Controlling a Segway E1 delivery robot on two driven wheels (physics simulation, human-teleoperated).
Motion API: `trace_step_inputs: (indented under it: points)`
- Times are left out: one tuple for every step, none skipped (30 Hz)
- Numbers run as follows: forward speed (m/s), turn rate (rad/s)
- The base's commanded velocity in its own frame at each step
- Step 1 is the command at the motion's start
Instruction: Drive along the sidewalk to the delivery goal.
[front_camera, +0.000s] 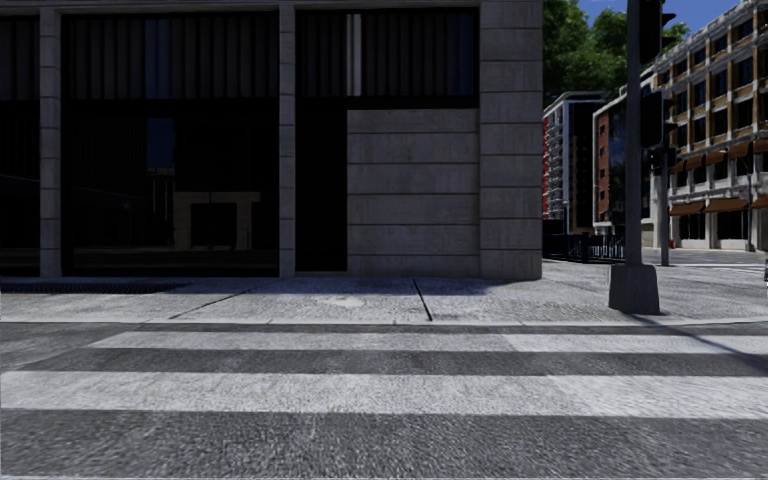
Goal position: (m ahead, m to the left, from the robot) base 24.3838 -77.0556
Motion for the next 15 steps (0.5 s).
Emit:
trace_step_inputs:
  points:
    - [2.00,-0.31]
    - [2.00,-0.32]
    - [2.00,-0.32]
    - [2.00,-0.32]
    - [2.00,-0.32]
    - [2.00,-0.32]
    - [2.00,-0.32]
    - [2.00,-0.32]
    - [2.00,-0.32]
    - [2.00,-0.32]
    - [2.00,-0.32]
    - [2.00,-0.32]
    - [2.00,-0.32]
    - [2.00,-0.33]
    - [2.00,-0.33]
